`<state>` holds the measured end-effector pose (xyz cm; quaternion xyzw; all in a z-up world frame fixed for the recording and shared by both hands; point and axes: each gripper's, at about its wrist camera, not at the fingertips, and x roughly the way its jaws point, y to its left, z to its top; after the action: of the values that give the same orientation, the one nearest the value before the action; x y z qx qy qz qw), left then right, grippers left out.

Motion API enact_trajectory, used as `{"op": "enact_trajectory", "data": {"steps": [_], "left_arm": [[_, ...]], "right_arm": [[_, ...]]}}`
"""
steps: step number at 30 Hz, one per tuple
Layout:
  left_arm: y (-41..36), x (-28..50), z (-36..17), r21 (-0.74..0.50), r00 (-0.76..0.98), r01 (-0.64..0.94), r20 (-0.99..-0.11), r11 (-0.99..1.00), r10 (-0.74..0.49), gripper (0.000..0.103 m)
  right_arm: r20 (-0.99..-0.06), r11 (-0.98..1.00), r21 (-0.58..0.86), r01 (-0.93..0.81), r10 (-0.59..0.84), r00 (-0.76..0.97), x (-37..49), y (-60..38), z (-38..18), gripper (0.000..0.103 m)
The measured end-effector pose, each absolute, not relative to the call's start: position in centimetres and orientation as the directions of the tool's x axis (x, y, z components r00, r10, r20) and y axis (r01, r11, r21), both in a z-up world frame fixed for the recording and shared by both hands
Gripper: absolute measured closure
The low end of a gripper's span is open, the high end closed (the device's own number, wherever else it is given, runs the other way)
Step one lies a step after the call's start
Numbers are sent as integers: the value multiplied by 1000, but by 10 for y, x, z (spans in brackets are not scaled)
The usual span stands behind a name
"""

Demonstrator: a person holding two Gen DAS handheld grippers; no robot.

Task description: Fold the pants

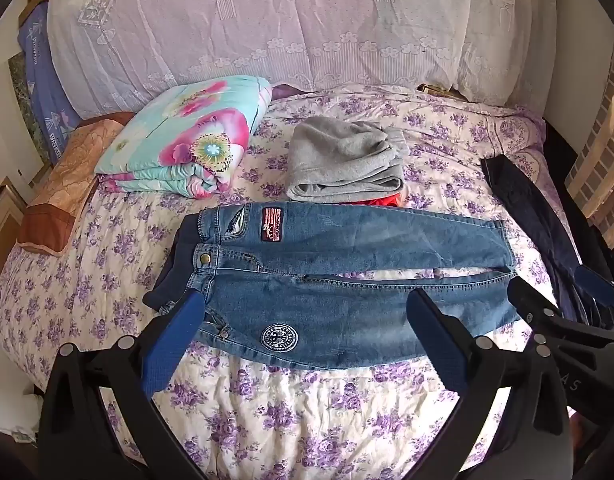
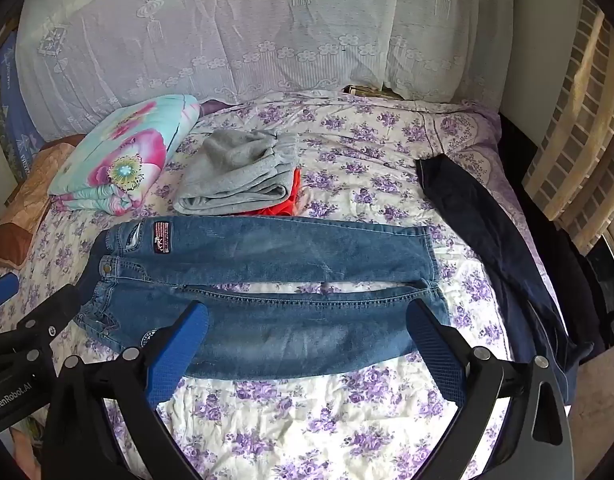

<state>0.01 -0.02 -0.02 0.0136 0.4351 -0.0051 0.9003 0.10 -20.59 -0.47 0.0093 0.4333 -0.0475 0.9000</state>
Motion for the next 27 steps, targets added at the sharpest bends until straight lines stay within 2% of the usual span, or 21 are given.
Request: {"op": "enact_trajectory", "data": {"steps": [27], "left_arm": [[-4,-2,5,18,621,22,-784,1000,1,5]], "right_arm": [[-780,996,-12,93,-67,622,-3,-210,-4,4]]}}
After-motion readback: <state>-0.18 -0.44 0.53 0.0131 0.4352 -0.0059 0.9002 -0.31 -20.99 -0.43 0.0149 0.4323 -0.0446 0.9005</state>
